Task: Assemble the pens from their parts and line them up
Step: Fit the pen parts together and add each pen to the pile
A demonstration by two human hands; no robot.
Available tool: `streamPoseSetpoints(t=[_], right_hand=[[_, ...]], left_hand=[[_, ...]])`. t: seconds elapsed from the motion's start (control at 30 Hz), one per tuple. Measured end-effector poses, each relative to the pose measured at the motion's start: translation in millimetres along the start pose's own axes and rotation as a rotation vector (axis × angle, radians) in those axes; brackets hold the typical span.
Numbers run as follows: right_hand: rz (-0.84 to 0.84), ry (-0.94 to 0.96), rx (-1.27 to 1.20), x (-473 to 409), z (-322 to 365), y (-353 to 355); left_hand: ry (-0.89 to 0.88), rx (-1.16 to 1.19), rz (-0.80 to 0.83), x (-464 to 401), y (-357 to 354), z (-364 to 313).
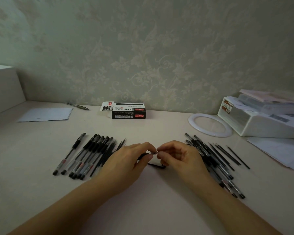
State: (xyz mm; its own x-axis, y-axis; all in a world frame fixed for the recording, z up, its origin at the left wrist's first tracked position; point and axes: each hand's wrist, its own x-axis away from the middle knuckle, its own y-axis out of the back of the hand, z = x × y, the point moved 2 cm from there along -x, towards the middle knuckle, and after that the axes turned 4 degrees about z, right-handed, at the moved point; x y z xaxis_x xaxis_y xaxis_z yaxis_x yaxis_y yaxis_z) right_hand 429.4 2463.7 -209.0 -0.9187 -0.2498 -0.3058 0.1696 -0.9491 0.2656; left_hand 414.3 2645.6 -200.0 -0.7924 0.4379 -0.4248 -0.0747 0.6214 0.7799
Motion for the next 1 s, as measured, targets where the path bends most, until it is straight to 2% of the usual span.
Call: streamPoseSetpoints(t=[0.13, 0.37, 0.57, 0.73, 1.0], right_hand=[[-0.05, -0.009, 0.005, 0.4, 2.6, 3.3], [0.059, 0.031, 0.035, 3.2, 7.0, -1.9], [-0.041, 0.0, -0.056, -0.5, 5.5, 6.9], [0.051, 0.015, -0.026, 2.5, 3.7, -1.3], [0.013, -0.006, -0.013, 2.1, 5.2, 1.6]], left_hand=[[0.015, -0.018, -0.014, 0.1, 0.5, 2.3], [-0.033, -0.015, 0.046, 0.7, -1.3, 1.2], [-0.024, -0.003, -0.02, 1.0, -0.8, 2.6], [-0.044, 0.017, -0.013, 1.0, 0.0, 2.5], [-0.074, -0.027, -0.006, -0.9, 1.1, 0.5]])
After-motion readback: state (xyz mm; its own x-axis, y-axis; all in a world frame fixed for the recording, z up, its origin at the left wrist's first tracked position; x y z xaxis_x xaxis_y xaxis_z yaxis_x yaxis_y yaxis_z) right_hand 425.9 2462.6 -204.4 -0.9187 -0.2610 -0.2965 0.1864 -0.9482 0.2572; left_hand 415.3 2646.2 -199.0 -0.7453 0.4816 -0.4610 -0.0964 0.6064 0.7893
